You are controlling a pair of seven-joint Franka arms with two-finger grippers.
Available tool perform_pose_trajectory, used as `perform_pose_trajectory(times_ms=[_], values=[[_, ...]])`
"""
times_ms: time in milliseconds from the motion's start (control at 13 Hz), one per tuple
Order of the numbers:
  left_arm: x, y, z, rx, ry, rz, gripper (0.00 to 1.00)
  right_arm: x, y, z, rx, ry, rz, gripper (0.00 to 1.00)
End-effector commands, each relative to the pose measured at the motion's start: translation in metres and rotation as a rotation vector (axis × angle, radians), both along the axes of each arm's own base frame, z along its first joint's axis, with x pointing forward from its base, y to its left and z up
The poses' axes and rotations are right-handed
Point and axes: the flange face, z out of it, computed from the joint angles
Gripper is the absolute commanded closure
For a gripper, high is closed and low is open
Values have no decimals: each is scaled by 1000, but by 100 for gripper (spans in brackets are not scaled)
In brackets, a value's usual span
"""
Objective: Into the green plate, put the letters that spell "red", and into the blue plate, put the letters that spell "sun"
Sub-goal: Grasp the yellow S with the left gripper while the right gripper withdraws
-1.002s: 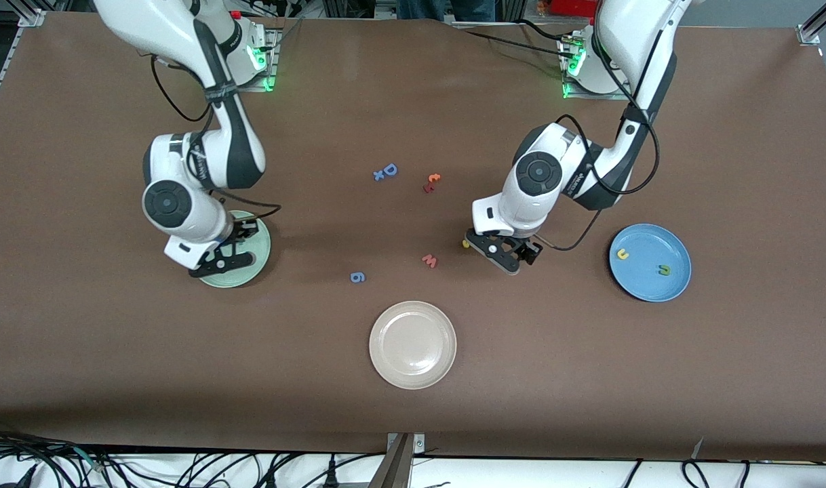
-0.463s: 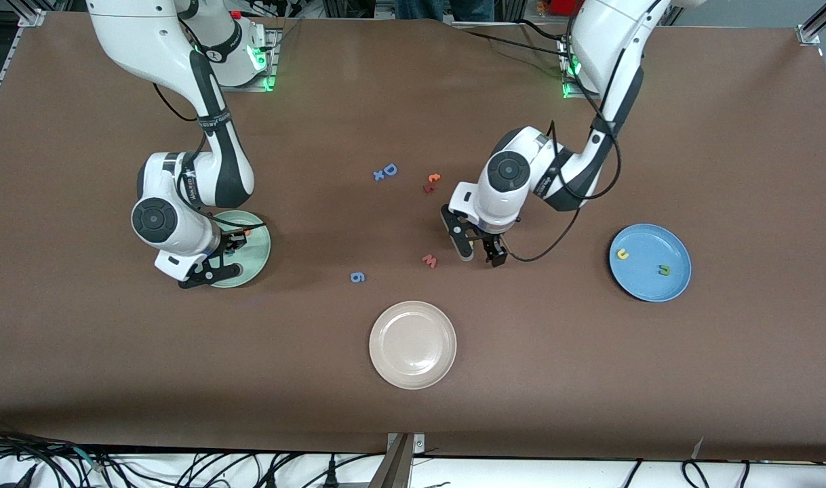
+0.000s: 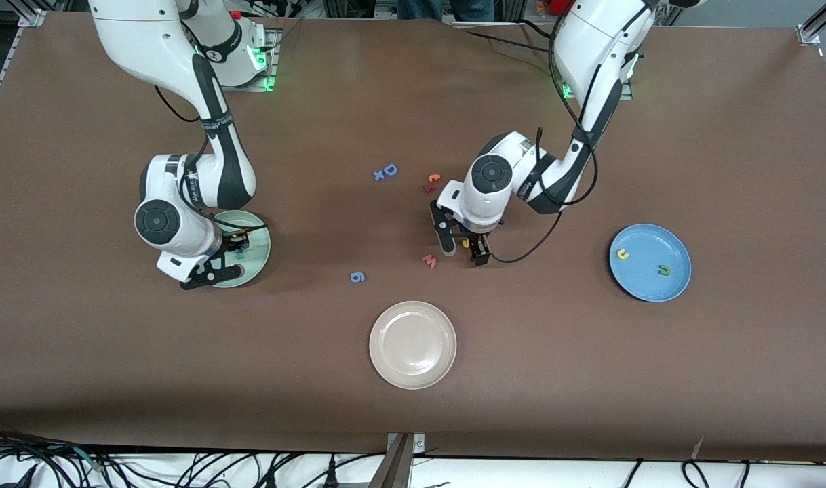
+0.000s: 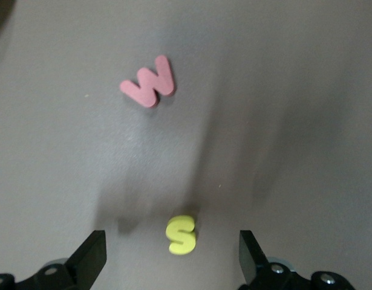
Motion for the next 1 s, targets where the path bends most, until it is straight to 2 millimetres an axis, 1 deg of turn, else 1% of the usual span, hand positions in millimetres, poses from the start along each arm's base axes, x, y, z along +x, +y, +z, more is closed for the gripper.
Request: perform_pose_trajectory(times_ms=[0,154,231,463,540,694,771,848,925], values=[[5,-6,-10,12,-30,-45,5,9,9,33,35,51,-8,0],[4,-6,-15,2,-41,-48,5,17,16,61,49,101,-20,0],[5,-7,-14,0,-44,-47,6,20,21,79,58,122,-22,0],[8,6,-16,17,-45,-36,7,21,22,127,58,145,-105,0],[13,12,-16,24,-51,-31,6,21,15,149,62,149,-133,0],[13,12,-16,24,-51,-27,7,18,-5,196,72,162,-161,0],[11,10,-17,25,-50,-31,9,16,-12,219,71,154,-184,0],[10,8,-17,25,-50,-28,9,17,-17,248,66,114,-193,0],[10,8,-17,24,-49,-23,9,13,-21,282,63,73,-186,0]])
